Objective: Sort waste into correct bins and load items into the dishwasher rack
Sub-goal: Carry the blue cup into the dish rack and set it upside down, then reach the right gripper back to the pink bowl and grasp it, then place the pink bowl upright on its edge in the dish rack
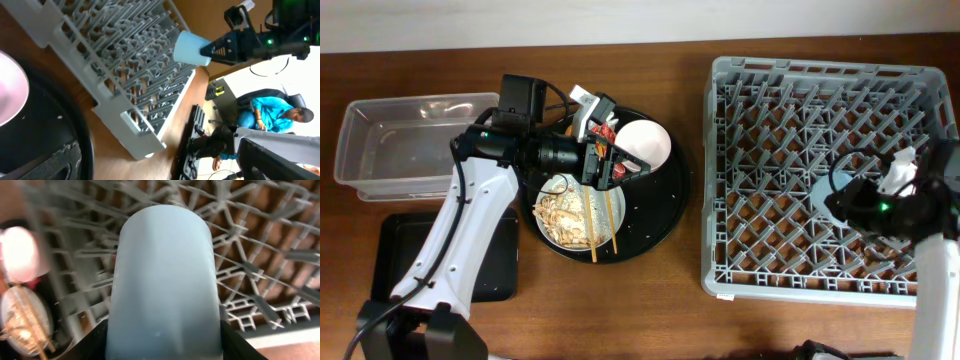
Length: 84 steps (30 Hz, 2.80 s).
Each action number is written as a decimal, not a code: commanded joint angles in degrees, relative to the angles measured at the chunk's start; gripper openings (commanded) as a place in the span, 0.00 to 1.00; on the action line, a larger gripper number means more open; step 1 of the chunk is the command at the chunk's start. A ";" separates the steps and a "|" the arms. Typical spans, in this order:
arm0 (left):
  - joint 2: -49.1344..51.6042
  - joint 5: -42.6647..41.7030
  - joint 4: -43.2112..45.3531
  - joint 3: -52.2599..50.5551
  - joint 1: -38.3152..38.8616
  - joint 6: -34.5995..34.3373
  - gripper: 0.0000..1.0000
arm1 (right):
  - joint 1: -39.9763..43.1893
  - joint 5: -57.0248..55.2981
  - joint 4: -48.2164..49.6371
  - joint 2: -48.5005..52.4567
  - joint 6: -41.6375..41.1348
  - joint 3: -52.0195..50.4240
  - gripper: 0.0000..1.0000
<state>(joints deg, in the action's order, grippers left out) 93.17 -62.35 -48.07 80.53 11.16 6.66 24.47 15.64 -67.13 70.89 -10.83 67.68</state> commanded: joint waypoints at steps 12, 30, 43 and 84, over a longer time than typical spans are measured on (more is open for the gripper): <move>-1.01 14.51 -3.52 0.61 -0.76 -3.65 0.99 | -33.00 0.37 -1.11 3.61 0.02 18.10 0.95; -28.48 63.67 -11.17 0.85 -2.56 -20.33 0.99 | -49.16 -14.97 34.58 46.86 -18.67 17.73 0.17; -28.48 63.67 -11.17 0.85 -2.56 -20.33 0.99 | -49.16 -30.38 18.38 13.44 -6.93 20.20 0.04; -28.48 63.67 -11.19 0.85 -2.56 -20.33 0.99 | -33.22 -96.76 13.46 42.75 -5.49 18.88 0.04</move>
<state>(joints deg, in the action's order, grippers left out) 64.93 0.71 -59.33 80.86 8.86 -13.15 -9.34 -77.47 -55.48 113.45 -18.17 86.21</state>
